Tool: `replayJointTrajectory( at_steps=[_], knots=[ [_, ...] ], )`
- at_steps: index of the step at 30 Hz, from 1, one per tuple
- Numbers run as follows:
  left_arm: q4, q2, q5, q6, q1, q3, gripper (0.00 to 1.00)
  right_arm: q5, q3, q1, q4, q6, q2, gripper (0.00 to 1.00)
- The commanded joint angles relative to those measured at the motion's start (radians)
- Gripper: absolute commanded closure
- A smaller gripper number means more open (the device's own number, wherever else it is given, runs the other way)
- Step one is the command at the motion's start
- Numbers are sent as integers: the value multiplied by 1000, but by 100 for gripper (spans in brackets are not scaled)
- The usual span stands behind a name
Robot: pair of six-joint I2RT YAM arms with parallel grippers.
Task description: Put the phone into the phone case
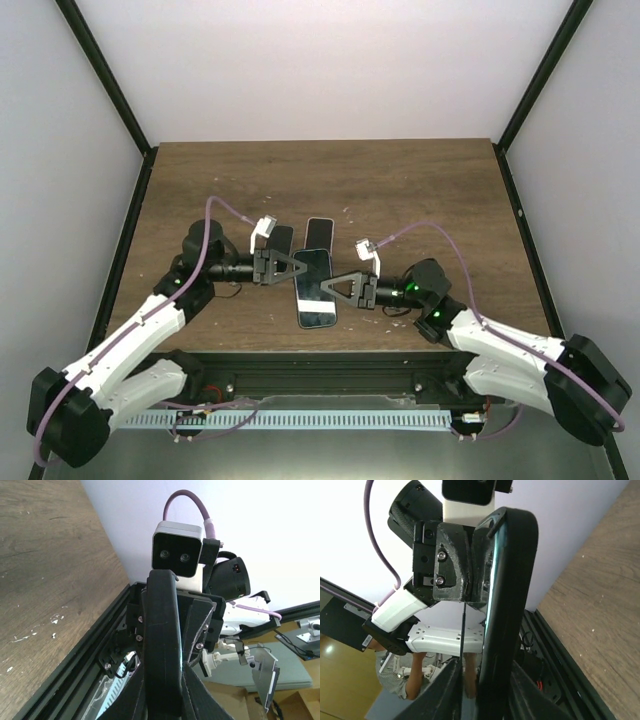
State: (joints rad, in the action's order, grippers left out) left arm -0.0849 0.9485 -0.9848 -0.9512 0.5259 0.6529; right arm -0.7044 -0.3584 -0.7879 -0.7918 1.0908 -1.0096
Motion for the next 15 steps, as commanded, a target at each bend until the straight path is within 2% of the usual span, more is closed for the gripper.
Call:
replayJointTrajectory(
  at_steps=[1, 3, 7, 11, 15],
  knots=[
    [37, -2, -22, 55, -6, 43, 99, 30, -58, -5, 88, -30, 68, 74],
    [60, -7, -49, 87, -6, 50, 99, 78, -86, -6, 160, -36, 104, 66],
    [65, -14, -101, 117, -6, 53, 100, 152, -130, -4, 260, -62, 147, 60],
    [33, -16, -144, 113, -6, 46, 100, 150, -187, -4, 331, -91, 122, 54],
    [32, -10, -165, 133, -7, 38, 100, 128, -202, -4, 290, -78, 87, 53]
  ],
)
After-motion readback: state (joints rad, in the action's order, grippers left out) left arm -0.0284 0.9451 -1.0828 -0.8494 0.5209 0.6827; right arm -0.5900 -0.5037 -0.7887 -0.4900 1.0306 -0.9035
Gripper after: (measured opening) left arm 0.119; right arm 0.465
